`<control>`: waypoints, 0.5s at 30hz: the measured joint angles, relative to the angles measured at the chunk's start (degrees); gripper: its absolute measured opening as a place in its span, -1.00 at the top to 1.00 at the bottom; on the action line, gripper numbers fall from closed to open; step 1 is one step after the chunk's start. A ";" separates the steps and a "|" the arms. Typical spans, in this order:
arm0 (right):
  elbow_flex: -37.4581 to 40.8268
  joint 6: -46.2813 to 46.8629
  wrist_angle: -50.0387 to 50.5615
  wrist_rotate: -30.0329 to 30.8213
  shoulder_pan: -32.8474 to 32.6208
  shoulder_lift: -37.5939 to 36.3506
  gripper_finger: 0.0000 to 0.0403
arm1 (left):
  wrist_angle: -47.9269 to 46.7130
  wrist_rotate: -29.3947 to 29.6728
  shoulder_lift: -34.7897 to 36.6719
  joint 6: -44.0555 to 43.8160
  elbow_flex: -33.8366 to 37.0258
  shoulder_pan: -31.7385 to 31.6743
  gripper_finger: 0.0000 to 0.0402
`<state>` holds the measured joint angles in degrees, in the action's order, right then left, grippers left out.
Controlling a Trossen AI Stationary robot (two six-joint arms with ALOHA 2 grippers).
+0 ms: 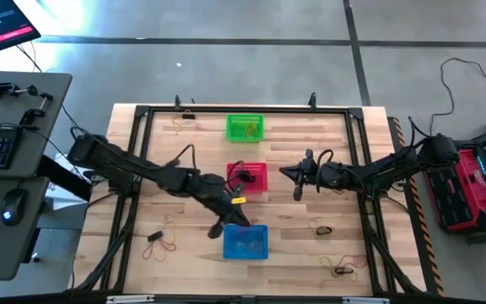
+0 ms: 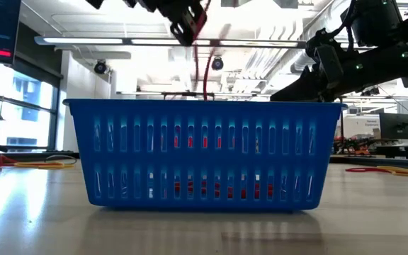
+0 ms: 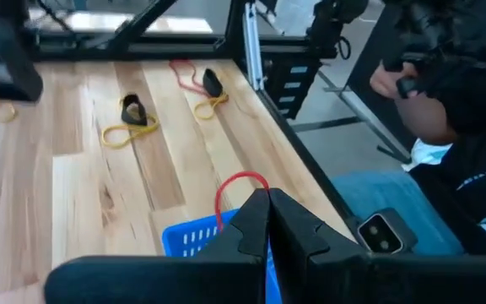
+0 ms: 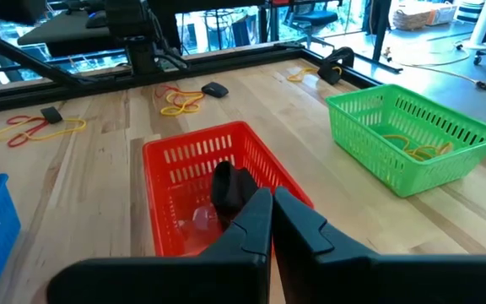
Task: Sort rubber bands into baskets
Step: Put the red rubber band into the blue bin
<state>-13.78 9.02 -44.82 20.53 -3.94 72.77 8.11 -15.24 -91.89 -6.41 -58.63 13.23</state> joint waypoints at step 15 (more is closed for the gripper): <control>0.00 1.59 0.75 0.05 -1.10 0.00 1.00 | -2.15 -2.59 -4.96 -3.64 0.00 -0.14 1.00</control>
<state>-13.78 10.60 -44.07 20.58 -5.04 72.77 5.97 -17.83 -96.86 -10.05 -58.63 13.10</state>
